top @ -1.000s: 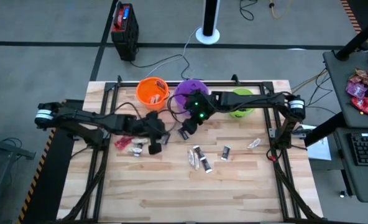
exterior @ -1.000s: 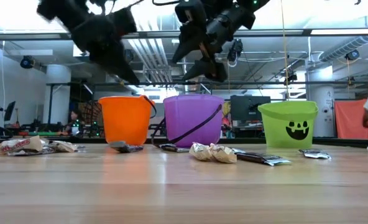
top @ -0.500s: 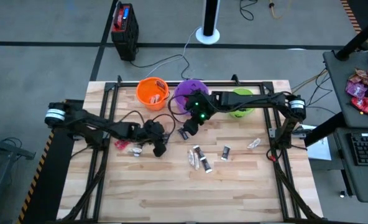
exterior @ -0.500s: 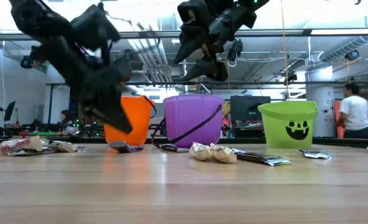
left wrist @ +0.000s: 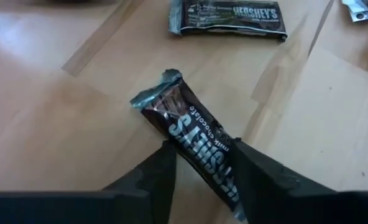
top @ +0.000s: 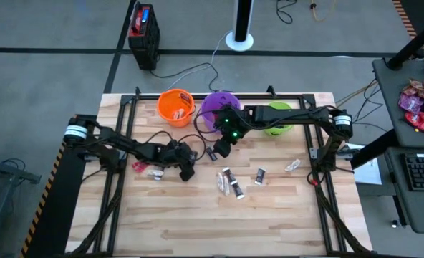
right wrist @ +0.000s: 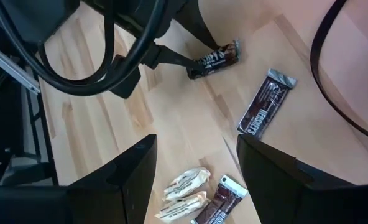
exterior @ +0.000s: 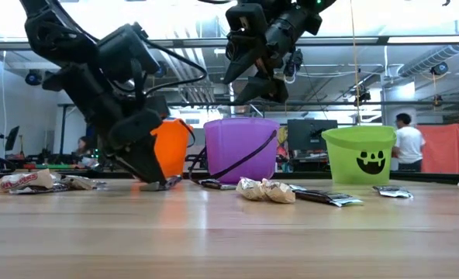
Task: Sort candy by brand, put in halloween buckets
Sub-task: Put the brown chocolate bar into the green bucket
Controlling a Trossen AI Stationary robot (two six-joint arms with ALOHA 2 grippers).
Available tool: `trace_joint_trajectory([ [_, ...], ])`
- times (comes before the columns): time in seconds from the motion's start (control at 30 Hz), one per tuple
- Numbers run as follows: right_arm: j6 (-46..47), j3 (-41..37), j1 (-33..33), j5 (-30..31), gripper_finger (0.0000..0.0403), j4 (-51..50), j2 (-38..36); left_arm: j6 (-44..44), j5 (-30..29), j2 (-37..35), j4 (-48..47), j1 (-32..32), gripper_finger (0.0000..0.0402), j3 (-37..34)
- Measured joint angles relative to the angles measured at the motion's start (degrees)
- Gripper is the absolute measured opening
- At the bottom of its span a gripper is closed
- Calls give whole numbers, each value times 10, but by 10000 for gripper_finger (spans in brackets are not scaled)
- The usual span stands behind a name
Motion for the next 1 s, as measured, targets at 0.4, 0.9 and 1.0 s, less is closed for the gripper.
trace_joint_trajectory([
  [0.4, -10, 0, 1, -1, 214, -5, 0, 100, 34, -63, -14, 1, 1, -4],
  [0.9, 20, -1, 3, -21, 214, 60, 53, 115, 24, -171, -105, 0, 0, 60],
  [1.0, 13, -1, 3, -21, 214, 59, 53, 69, 28, -154, -79, -2, 8, 38],
])
